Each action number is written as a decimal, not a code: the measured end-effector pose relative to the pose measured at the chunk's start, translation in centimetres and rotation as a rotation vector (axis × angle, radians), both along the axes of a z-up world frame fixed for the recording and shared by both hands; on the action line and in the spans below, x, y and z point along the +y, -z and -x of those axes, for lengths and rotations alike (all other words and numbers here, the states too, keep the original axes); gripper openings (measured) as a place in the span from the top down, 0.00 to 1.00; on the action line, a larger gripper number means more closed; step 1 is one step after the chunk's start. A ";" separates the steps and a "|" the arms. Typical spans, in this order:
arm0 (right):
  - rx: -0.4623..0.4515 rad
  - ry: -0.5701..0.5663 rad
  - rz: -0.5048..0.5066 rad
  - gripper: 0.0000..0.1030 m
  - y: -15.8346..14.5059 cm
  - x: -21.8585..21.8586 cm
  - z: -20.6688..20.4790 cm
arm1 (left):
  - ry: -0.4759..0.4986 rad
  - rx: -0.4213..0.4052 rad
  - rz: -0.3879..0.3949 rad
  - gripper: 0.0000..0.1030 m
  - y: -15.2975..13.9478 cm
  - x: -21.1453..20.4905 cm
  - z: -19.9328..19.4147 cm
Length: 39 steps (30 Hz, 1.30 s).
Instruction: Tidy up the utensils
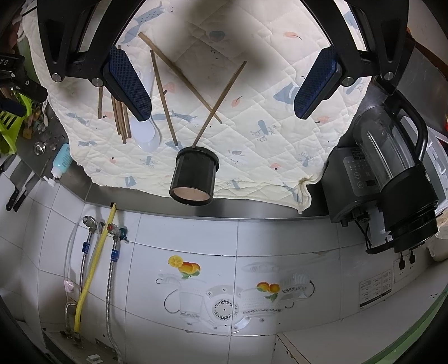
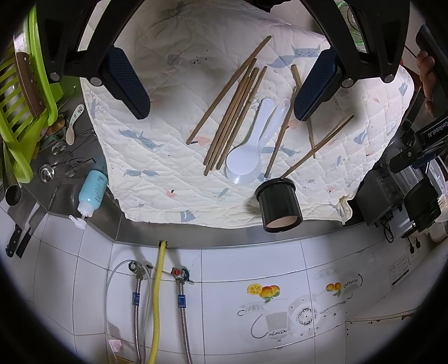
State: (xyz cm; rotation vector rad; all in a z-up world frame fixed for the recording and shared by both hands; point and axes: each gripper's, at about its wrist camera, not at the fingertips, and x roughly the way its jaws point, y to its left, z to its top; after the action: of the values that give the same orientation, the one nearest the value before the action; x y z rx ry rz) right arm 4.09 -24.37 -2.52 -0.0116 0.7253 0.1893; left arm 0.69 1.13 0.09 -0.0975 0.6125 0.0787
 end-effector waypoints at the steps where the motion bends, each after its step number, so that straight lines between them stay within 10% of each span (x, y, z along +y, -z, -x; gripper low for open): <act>1: -0.001 0.001 0.000 0.00 0.0 0.0 0.0 | 0.001 0.000 0.002 0.00 0.0 0.0 0.0; 39: 0.082 0.033 -0.003 0.15 2.4 -0.3 -3.5 | 0.036 0.073 0.020 0.09 2.2 2.1 -5.6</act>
State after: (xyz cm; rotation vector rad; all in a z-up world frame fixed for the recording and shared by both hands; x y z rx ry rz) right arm 7.58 -24.66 -4.91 0.0113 0.8065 0.1600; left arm 6.34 3.25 -2.11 -0.1032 0.6882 0.0418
